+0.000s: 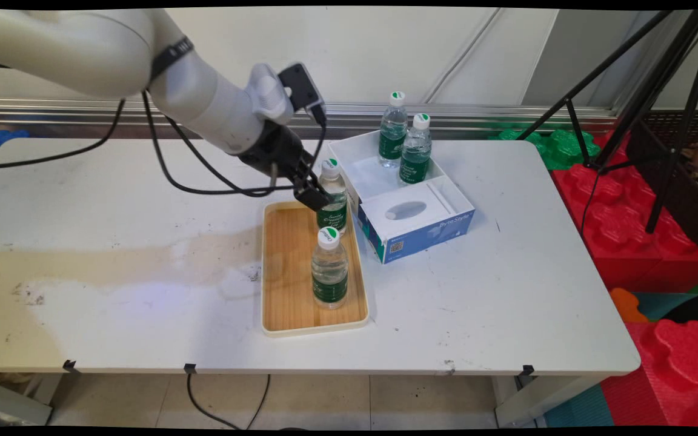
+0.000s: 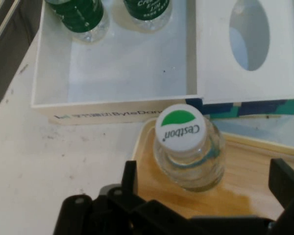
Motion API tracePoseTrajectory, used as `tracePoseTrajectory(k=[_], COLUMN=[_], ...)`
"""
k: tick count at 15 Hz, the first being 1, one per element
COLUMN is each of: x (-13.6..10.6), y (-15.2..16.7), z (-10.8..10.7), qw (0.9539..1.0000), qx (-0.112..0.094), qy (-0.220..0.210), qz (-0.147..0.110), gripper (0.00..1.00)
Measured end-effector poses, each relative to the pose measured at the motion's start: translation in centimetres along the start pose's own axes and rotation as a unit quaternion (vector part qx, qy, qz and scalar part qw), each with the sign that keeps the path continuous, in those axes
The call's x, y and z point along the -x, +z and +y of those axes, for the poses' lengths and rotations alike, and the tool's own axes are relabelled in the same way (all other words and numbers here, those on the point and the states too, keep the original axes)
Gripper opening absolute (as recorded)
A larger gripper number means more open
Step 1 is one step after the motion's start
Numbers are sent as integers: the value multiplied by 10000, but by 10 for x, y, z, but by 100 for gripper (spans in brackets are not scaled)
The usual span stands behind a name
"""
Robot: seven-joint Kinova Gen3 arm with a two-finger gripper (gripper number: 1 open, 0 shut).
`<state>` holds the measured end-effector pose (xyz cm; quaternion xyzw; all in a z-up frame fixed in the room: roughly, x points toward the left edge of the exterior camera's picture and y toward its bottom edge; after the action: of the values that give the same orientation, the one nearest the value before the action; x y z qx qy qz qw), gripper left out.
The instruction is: Pick up the green bottle from the white box
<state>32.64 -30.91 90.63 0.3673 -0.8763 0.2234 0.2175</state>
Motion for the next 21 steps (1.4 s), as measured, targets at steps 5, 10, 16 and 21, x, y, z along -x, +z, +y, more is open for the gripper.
tracePoseTrajectory(k=[5, 10, 16, 21], x=[-12, -39, -88, -119], y=[-40, -63, -49, -12], z=[-9, -16, -21, -22], qw=[9999, 9995, 9982, 9970], qx=[-71, -222, -445, -533], qy=[40, -150, -366, -546], qz=[90, 180, 187, 105], gripper=[100, 100, 100, 100])
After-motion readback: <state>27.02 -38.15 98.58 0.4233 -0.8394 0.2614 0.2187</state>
